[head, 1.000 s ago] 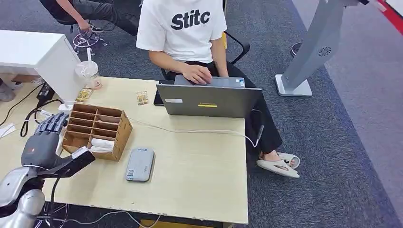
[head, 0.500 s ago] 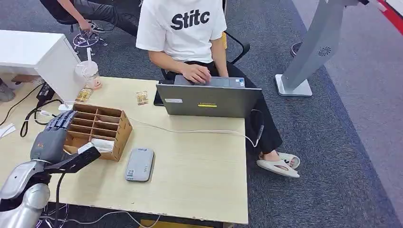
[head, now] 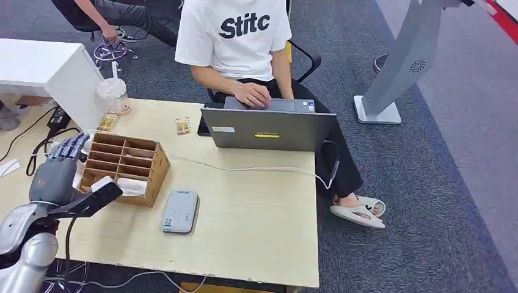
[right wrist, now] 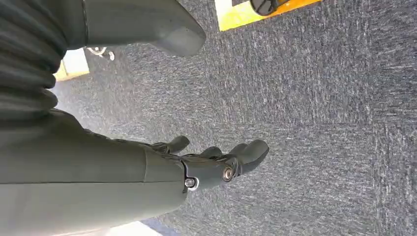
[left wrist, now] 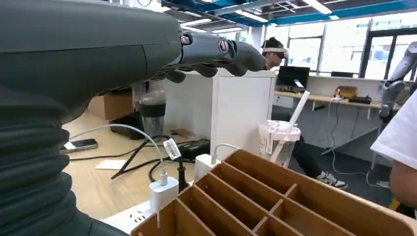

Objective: Pass the card to the sensor for recognition and then transmit it.

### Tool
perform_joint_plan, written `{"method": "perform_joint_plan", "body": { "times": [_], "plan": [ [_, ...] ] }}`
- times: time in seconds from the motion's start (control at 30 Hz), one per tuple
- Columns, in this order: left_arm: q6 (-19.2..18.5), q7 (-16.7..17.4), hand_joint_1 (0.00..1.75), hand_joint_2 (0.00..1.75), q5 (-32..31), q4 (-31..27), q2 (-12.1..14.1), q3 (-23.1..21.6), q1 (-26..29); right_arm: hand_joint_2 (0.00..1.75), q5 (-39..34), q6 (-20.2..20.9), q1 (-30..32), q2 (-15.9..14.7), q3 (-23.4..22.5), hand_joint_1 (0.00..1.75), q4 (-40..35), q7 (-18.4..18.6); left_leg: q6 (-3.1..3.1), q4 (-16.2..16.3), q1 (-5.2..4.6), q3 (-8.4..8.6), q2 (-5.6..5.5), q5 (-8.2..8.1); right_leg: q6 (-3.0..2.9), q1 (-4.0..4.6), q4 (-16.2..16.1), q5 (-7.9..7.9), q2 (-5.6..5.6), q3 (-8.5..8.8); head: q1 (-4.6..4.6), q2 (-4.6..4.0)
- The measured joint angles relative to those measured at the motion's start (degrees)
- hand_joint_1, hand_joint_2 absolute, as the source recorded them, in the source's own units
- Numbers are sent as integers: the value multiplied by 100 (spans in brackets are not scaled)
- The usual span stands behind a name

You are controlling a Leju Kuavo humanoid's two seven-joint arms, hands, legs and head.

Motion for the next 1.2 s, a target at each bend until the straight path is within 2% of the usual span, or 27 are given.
{"method": "perform_joint_plan", "body": {
  "times": [0.17, 0.23, 0.57, 0.67, 0.8, 0.9, 1.03, 1.2],
  "plan": [
    [507, 107, 0, 175, -39, -219, -13, 39, -47, 175, 13, -11, 0, 0, -2, 0, 0, 0, 0, 0, 0, 0, 0, 0, 0, 0, 0, 0, 0, 0, 0, 0],
    [559, 107, 0, 175, -30, -328, -28, 103, -54, 175, 17, -9, 0, 0, -2, 0, 0, 0, 0, 0, 0, 0, 0, 0, 0, 0, 0, 0, 0, 0, 0, 0],
    [-619, 238, 0, 175, 184, -385, 112, 96, -3, 175, -22, -7, 1, 0, -114, 0, 0, -22, 0, 0, 1, -1, 0, 0, 0, 0, 0, 0, 0, 0, 0, 0],
    [-1004, 378, 0, 175, 195, -516, 324, -115, 26, 175, -53, 0, 1, 0, -160, 0, 0, -55, 0, 0, 1, -2, 1, 0, 0, 0, 1, 0, 1, 0, 0, 0],
    [-1541, 765, 0, 175, 282, -781, 860, -376, 47, 175, -81, -9, 4, 0, -254, 0, 0, -50, -1, 0, 3, -2, 7, 0, 0, 3, 2, 0, 6, -5, -2, 0],
    [-1596, 1134, 0, 175, -63, -905, 1221, -516, 44, 175, -96, -15, 3, 0, -293, 0, -2, -33, -1, 0, 5, -1, 9, 0, -1, 4, 2, -1, 5, -5, -2, 0],
    [-1753, 1154, 0, 175, -77, -907, 1489, -619, 44, 175, -87, -7, 3, 0, -299, 0, 0, -33, -4, 0, 5, -1, 9, 2, -1, 4, 2, 0, 5, -4, -2, 0],
    [-1757, 1209, 0, 175, -162, -900, 1596, -756, 45, 175, -39, 4, 0, 2, -302, 0, 0, -33, -3, 0, 3, -1, 8, 2, -1, 2, 1, 0, 4, -3, 0, 0]
  ]
}}
